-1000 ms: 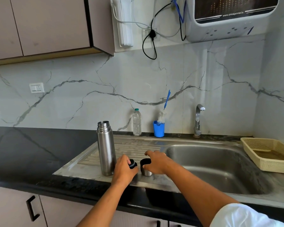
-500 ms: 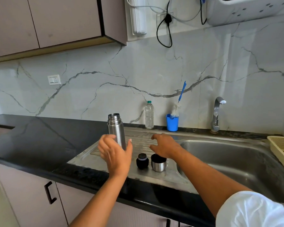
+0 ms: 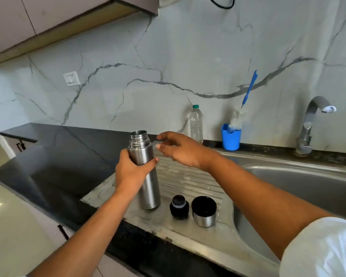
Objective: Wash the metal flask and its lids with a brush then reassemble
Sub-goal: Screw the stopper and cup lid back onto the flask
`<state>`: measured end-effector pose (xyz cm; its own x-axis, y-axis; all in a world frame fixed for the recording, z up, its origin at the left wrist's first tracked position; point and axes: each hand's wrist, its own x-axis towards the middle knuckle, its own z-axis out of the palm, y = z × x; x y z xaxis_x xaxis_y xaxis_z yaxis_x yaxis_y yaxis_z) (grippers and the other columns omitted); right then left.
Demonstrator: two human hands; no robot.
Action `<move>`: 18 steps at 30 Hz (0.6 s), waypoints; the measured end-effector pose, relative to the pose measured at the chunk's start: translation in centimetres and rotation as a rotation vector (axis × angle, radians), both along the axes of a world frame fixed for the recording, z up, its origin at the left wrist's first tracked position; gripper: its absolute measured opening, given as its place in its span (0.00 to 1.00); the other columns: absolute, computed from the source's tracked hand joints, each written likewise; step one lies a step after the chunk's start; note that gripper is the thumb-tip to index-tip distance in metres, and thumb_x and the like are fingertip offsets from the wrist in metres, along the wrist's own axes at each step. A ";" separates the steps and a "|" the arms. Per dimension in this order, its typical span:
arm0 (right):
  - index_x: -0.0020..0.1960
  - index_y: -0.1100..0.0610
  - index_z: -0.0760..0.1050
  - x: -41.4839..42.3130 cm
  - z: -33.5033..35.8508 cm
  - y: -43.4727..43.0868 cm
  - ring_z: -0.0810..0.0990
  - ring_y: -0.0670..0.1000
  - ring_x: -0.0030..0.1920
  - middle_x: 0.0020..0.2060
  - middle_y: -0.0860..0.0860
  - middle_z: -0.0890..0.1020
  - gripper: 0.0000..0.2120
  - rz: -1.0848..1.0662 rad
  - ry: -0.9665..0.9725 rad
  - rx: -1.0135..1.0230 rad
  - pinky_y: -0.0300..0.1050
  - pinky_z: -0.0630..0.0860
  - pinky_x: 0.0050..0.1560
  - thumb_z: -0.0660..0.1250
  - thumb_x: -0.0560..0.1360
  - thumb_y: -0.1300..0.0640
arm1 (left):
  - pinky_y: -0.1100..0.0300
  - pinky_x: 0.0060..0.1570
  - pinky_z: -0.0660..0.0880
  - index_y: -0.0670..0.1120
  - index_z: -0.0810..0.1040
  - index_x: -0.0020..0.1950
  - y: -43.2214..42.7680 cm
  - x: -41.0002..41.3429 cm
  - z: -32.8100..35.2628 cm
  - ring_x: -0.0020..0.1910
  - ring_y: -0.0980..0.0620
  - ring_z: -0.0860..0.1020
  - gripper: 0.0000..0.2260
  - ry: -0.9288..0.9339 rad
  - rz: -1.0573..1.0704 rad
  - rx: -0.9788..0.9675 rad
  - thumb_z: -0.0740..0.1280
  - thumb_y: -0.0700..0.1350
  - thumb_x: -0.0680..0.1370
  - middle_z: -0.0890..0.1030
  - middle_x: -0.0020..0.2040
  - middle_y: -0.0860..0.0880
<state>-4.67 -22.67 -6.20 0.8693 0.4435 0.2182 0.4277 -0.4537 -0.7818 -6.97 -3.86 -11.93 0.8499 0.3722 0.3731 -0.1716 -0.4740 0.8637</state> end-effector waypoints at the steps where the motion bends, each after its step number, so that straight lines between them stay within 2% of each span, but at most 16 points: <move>1: 0.74 0.47 0.70 0.4 0.6 -0.1 0.78 0.47 0.63 0.60 0.43 0.79 0.23 0.004 0.021 0.010 0.48 0.74 0.66 0.65 0.81 0.42 | 0.60 0.41 0.74 0.49 0.72 0.60 -0.2 0.5 0.5 0.46 0.59 0.79 0.28 0.003 -0.014 -0.001 0.83 0.51 0.68 0.80 0.49 0.55; 4: 0.75 0.47 0.69 1.0 2.3 -0.7 0.77 0.46 0.63 0.61 0.44 0.80 0.27 -0.001 0.051 0.000 0.46 0.72 0.66 0.68 0.79 0.41 | 0.61 0.44 0.75 0.51 0.72 0.61 -1.1 1.3 2.8 0.48 0.60 0.79 0.28 0.014 -0.081 -0.019 0.83 0.48 0.67 0.80 0.50 0.57; 6: 0.75 0.47 0.68 1.5 3.6 -1.1 0.79 0.46 0.61 0.64 0.45 0.79 0.30 -0.005 0.089 0.002 0.47 0.75 0.64 0.72 0.76 0.41 | 0.61 0.46 0.76 0.52 0.72 0.62 -1.7 2.0 4.4 0.49 0.60 0.80 0.29 0.055 -0.155 -0.042 0.83 0.44 0.67 0.80 0.51 0.58; 9: 0.72 0.46 0.71 1.8 5.0 -1.8 0.82 0.43 0.57 0.62 0.43 0.80 0.32 -0.037 0.112 0.036 0.46 0.81 0.61 0.78 0.72 0.46 | 0.62 0.48 0.78 0.53 0.73 0.63 -2.2 2.9 5.8 0.50 0.58 0.83 0.33 0.087 -0.280 -0.024 0.85 0.40 0.65 0.84 0.52 0.57; 12: 0.63 0.40 0.75 1.4 6.4 -2.4 0.82 0.39 0.55 0.57 0.41 0.82 0.29 -0.111 0.087 0.064 0.39 0.81 0.55 0.82 0.68 0.54 | 0.66 0.48 0.77 0.59 0.73 0.62 -2.1 3.6 6.7 0.51 0.62 0.83 0.35 0.069 -0.357 0.018 0.86 0.42 0.62 0.84 0.52 0.61; 14: 0.59 0.38 0.74 1.1 6.9 -2.3 0.81 0.38 0.55 0.56 0.40 0.81 0.30 -0.156 0.045 0.034 0.36 0.79 0.52 0.84 0.65 0.56 | 0.66 0.52 0.77 0.60 0.73 0.64 -1.9 4.0 7.0 0.55 0.62 0.82 0.36 0.046 -0.414 0.055 0.86 0.47 0.62 0.82 0.56 0.64; 18: 0.61 0.42 0.73 1.4 7.2 -1.3 0.79 0.37 0.56 0.58 0.40 0.78 0.30 -0.210 0.005 -0.036 0.31 0.76 0.51 0.84 0.65 0.54 | 0.61 0.59 0.76 0.54 0.74 0.70 -0.8 5.4 6.9 0.62 0.58 0.79 0.39 0.026 -0.476 0.097 0.87 0.49 0.62 0.81 0.62 0.59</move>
<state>-3.25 -24.02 0.96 0.9446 0.2596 0.2006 0.3165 -0.5600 -0.7657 -1.60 -4.69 -5.02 0.9270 -0.0952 0.3628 -0.3673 -0.4267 0.8265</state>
